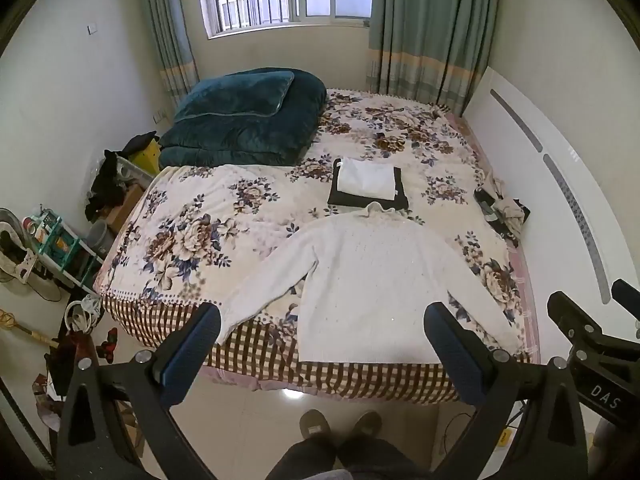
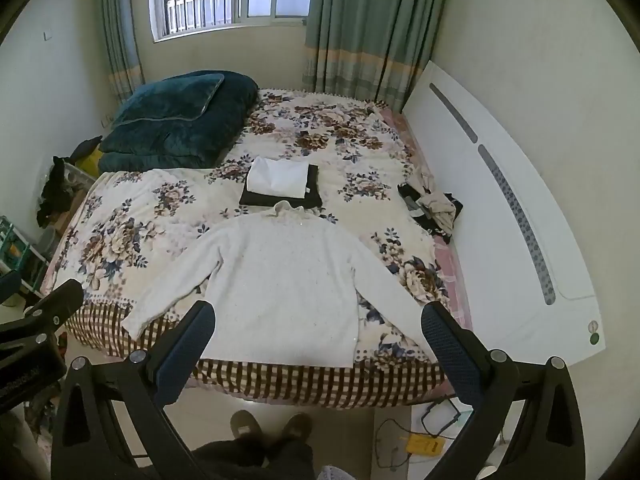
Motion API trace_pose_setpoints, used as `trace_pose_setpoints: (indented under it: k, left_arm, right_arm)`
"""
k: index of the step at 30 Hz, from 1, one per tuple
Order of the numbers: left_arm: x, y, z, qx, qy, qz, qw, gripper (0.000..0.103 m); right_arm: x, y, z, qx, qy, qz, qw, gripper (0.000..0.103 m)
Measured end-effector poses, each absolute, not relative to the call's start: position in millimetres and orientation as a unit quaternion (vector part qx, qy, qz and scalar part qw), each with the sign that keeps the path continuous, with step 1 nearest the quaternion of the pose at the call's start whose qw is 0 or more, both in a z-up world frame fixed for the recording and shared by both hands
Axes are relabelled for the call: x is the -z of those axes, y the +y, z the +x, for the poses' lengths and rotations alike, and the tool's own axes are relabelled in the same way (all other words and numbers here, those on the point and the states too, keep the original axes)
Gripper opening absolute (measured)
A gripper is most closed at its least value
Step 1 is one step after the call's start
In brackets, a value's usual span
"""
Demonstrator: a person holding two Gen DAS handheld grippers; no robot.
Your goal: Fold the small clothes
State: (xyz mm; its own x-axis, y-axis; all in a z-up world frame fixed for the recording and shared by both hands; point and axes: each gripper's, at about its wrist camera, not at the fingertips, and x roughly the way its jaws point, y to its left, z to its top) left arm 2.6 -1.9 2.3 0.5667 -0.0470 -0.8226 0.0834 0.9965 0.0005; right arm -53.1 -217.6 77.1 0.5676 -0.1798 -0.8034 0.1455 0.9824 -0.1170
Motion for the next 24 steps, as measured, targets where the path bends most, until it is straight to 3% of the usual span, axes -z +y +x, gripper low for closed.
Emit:
trace_pose_setpoints:
  k: [24]
  left_arm:
    - [-14, -2, 3, 0.036, 0.46, 0.017, 0.887, 0.103]
  right_arm:
    - [-87, -216, -45, 0.092, 0.45, -0.026, 0.888, 0.103]
